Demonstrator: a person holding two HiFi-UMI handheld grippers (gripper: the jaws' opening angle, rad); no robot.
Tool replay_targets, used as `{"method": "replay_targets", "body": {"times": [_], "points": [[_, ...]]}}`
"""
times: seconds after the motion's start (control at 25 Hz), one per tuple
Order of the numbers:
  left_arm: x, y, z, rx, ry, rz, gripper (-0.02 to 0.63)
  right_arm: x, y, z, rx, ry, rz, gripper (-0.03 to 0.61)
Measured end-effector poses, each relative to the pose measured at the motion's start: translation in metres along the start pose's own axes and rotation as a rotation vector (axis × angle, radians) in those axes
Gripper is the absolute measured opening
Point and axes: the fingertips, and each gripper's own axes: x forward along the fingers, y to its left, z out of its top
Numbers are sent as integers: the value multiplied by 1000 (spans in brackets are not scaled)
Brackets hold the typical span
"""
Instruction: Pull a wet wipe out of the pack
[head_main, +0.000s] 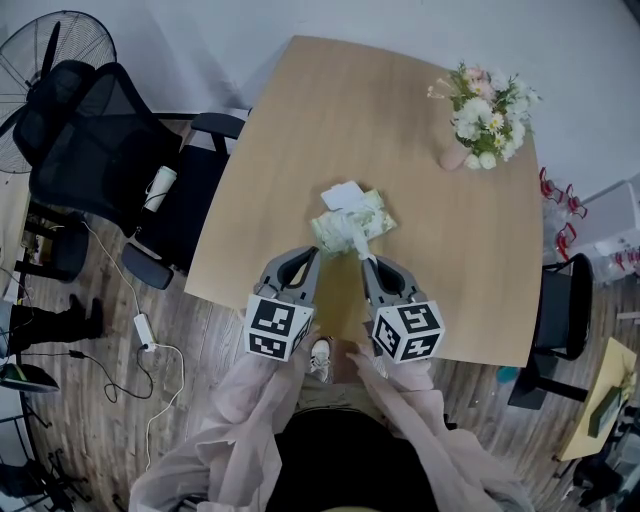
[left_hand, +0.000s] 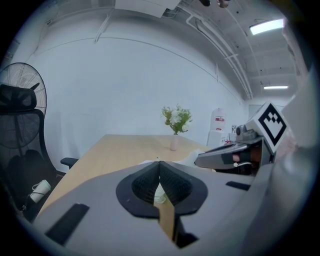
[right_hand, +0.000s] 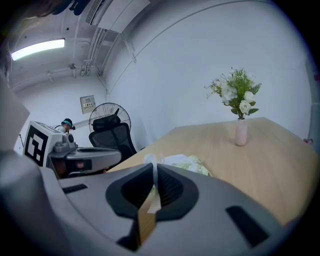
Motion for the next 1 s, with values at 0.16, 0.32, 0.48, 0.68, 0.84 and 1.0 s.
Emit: {"method": "replay_targets", "body": {"times": [0.16, 0.32, 0.48, 0.68, 0.84, 1.0], "points": [[-6, -3, 0, 5, -4, -4, 11, -6, 2, -2, -1, -3, -15, 15], [-14, -5, -1, 5, -7, -2, 11, -12, 5, -3, 2, -10, -20, 15], [-21, -8, -4, 6, -10, -1, 11, -18, 8, -6, 3, -21, -26, 15], [-31, -12, -6, 7, -11, -1, 11, -25, 12, -6, 9, -38, -32, 15], [-36, -13, -6, 8, -16, 1, 11, -32, 13, -2, 12, -60, -36, 15], [-39, -15, -5, 15, -19, -3, 11, -42, 8, 3, 8, -84, -61, 15]]}}
